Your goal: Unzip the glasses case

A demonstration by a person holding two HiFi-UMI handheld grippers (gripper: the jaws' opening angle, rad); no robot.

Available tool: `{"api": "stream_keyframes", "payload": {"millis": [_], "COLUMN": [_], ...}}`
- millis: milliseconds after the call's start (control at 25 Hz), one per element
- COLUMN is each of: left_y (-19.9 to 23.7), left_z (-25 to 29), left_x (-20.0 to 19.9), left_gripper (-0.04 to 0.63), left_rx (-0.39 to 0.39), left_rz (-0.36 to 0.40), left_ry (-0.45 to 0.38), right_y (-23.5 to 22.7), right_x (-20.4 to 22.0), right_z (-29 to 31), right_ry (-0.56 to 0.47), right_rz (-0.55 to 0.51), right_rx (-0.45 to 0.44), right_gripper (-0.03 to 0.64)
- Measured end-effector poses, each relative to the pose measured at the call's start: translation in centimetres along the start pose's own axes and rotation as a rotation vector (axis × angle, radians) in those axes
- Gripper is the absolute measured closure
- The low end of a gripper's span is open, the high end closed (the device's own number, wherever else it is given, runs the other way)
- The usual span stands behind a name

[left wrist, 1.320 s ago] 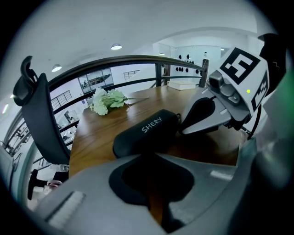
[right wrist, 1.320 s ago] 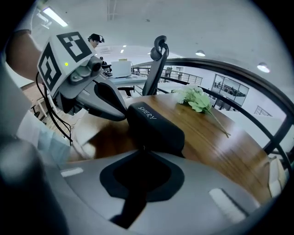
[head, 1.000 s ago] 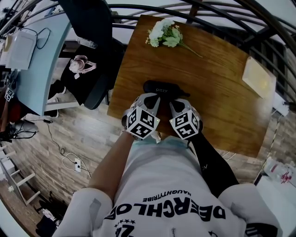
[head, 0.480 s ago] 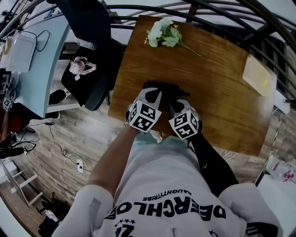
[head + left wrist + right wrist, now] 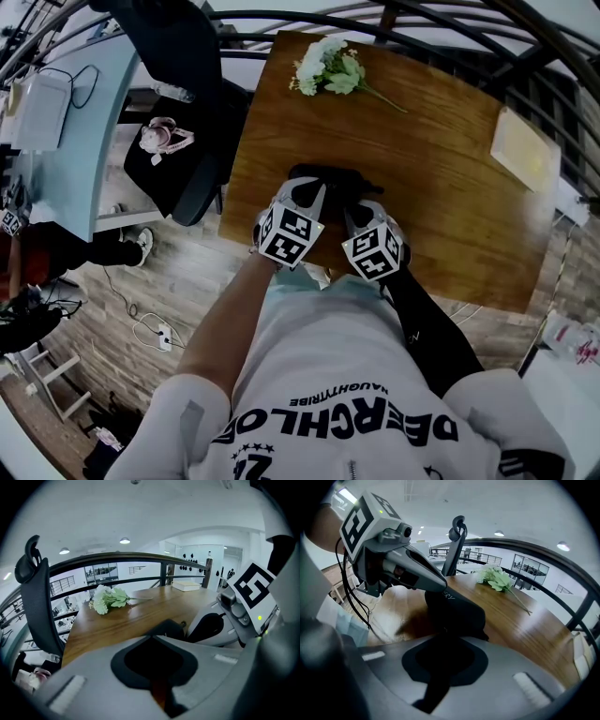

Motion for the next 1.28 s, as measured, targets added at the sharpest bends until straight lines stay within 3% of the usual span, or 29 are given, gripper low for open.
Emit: {"api": "stream_keyframes", "payload": {"millis": [440, 920, 1280], "left_y": [0.0, 0.0, -0.2], "left_z": [0.2, 0.2, 0.1], "left_x": [0.0, -0.1, 0.0], "left_gripper": [0.592, 0.592, 0.592], "left_rx": [0.0, 0.0, -0.004], "left_rz": [0.015, 0.029, 0.037], "left_ry": [0.001, 0.004, 0.005], "right_y": [-0.7, -0.7, -1.3], "right_x": [0.5, 0.5, 1.0], "right_z": [-0.3, -0.7, -0.7], "right_ry": [0.001, -0.06, -0.047], "right_rz": [-0.012, 0.014, 0.035], "right_rx": [0.053, 0.048, 0.045], "right_gripper": [0.586, 0.588, 0.586]}}
Point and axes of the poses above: the fingertips, and each gripper's own axes: z forward along the fingers, y to its left, x out of its underside, the point moved 7 cm from there along -z, backward along the fingers, and after that the axes turned 5 degrees about x, right-handed, at the moved point
